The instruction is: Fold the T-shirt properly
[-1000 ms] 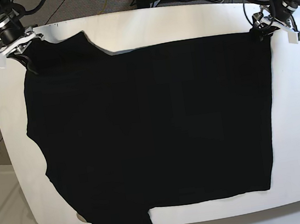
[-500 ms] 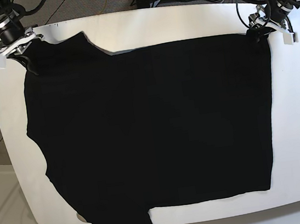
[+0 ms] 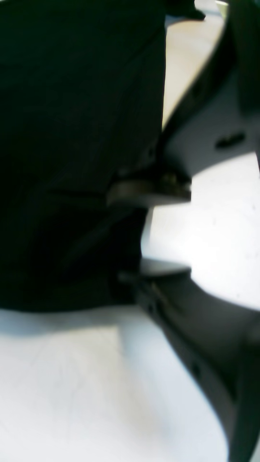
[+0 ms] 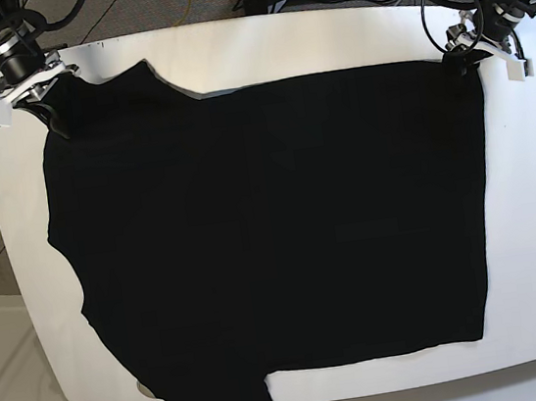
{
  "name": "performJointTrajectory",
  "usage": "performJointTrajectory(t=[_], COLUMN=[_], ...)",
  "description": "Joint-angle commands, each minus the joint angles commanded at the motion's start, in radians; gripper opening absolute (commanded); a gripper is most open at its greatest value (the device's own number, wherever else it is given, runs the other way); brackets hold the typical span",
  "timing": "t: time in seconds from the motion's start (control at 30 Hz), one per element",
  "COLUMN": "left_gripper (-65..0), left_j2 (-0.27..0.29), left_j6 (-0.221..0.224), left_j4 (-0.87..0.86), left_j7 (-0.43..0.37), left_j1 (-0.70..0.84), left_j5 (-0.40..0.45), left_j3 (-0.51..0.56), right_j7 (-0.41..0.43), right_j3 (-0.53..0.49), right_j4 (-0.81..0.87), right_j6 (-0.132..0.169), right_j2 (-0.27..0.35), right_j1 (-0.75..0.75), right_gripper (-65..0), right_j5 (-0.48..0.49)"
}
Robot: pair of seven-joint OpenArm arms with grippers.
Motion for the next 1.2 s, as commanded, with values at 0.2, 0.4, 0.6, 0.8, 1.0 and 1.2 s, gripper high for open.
performJointTrajectory(t=[0.2, 0.4, 0.6, 0.8, 1.0, 1.2], left_gripper=[-33.3, -36.2, -37.6, -44.3, -47.7, -49.8], left_j2=[0.018, 0.04, 0.036, 0.015, 0.011, 0.011], left_j6=[-0.007, -0.007, -0.007, -0.007, -0.007, -0.007], left_j4=[0.0, -0.002, -0.002, -0.005, 0.001, 0.007], left_j7=[0.001, 0.026, 0.043, 0.062, 0.036, -0.001], left_j1=[0.001, -0.003, 0.0, 0.0, 0.005, 0.01], left_j5=[0.003, -0.005, -0.008, -0.008, -0.015, -0.022], left_j3=[0.0, 0.004, 0.005, 0.011, 0.021, 0.031], right_j7=[0.003, 0.002, 0.003, 0.002, 0.001, 0.0], right_j3=[-0.006, -0.011, -0.007, -0.004, -0.007, -0.011], right_j4=[-0.002, -0.002, -0.002, -0.004, -0.008, -0.027], right_j6=[0.0, 0.0, 0.0, 0.0, 0.0, 0.0], right_j2=[0.0, -0.002, -0.003, 0.0, -0.001, -0.001], right_j1=[0.002, 0.007, 0.006, 0.011, 0.015, 0.029], right_gripper=[-65.0, -65.0, -65.0, -65.0, -65.0, -65.0], right_j5=[0.001, 0.003, 0.003, 0.0, -0.005, -0.007])
